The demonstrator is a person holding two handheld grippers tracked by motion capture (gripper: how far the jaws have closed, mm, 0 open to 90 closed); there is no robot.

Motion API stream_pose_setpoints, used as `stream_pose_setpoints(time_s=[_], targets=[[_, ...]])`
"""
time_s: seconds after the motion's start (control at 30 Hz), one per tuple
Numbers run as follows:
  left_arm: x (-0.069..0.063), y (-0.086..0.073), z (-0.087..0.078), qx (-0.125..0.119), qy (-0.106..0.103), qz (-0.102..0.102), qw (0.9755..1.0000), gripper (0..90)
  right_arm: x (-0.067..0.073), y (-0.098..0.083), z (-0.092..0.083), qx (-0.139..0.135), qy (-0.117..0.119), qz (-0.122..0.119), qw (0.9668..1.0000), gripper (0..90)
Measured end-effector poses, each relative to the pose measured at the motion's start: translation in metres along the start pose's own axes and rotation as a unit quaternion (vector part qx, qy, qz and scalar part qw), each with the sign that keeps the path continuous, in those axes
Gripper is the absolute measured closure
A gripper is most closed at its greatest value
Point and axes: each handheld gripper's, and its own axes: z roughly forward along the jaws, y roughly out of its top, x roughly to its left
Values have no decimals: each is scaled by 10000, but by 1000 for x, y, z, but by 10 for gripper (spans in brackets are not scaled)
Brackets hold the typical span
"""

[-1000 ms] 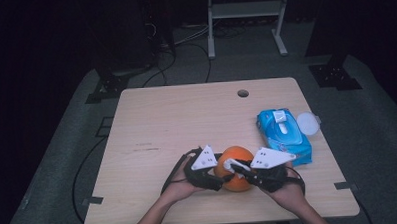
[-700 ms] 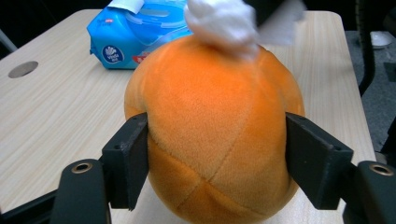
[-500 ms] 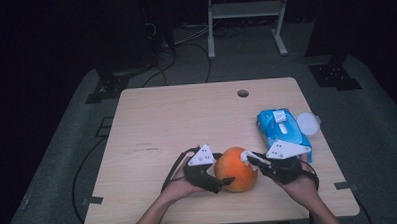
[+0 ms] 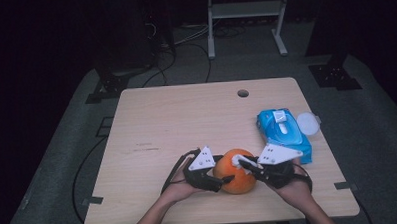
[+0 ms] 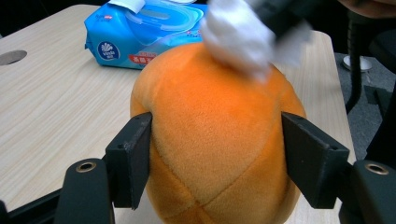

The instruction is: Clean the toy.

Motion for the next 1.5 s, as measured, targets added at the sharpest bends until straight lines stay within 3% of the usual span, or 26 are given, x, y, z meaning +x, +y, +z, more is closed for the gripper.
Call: stream_pose_setpoints(time_s=[0.1, 0.17, 0.23, 0.3, 0.33, 0.4, 0.47, 0.53, 0.57, 0.6, 0.63, 0.7, 0.73, 0.8, 0.9, 1.0, 1.1, 1.17, 1.3, 1.4, 1.5], targets=[[4, -1, -1, 44, -30, -152, 9999, 257, -13, -11, 0, 136, -109, 198, 9997, 807], [10, -1, -1, 67, -128, -533, 9985, 174, -14, -16, 0, 230, -99, 260, 9993, 807], [16, -3, 2, 200, -372, -1008, 9940, 102, -12, -17, 1, 218, -43, 277, 9994, 807], [20, -6, 6, 275, -553, -1387, 9884, 100, -6, -14, 2, 203, 11, 178, 9996, 807], [20, -7, 5, 217, -603, -1481, 9869, 132, -3, -12, 3, 216, -8, 103, 9997, 807], [19, -6, 1, 67, -490, -1285, 9905, 253, 1, -10, 5, 212, -54, 45, 9998, 807], [15, -2, -4, -238, -338, -924, 9949, 311, 0, -7, 2, 113, -105, 65, 9999, 808], [10, 4, -8, -331, 18, -232, 9992, 330, -1, -4, -4, -60, -128, 123, 9998, 808], [8, 5, -7, -200, 277, 276, 9990, 331, -2, -3, -4, -88, -126, 123, 9998, 808], [6, 3, -5, -55, 428, 575, 9974, 327, -2, -3, -3, -39, -114, 121, 9999, 808], [8, 1, -3, 25, 365, 505, 9981, 311, -2, -5, 1, 35, -122, 97, 9999, 808], [13, -4, 0, 110, 142, 112, 9998, 197, -1, -10, 11, 218, -86, 60, 9997, 808], [18, -6, -2, -119, -21, -319, 9994, 176, -2, -12, 14, 239, -64, 83, 9997, 808], [22, -7, -4, -197, -12, -497, 9986, 195, -2, -10, 15, 223, -30, 146, 9996, 808], [15, -7, -1, -204, 219, -216, 9993, 289, 7, -6, 14, 174, -187, -23, 9997, 808], [4, -2, 1, -114, 334, 225, 9991, 301, 19, 0, 13, 69, -147, -182, 9997, 808], [-6, 1, 3, -16, 379, 739, 9965, 302, 34, 7, 14, -27, 23, -369, 9993, 808], [-9, 1, 3, 35, 418, 907, 9950, 308, 38, 9, 14, -58, 63, -471, 9989, 808], [-4, -3, 1, 3, 363, 793, 9962, 312, 22, 6, 10, -112, -42, -315, 9994, 808], [1, -3, 2, -35, 303, 530, 9981, 277, 1, -3, 8, -66, -172, 3, 9998, 808], [6, -2, 3, -140, 129, -53, 9998, 176, -4, -8, 9, -24, -211, 96, 9997, 808]])
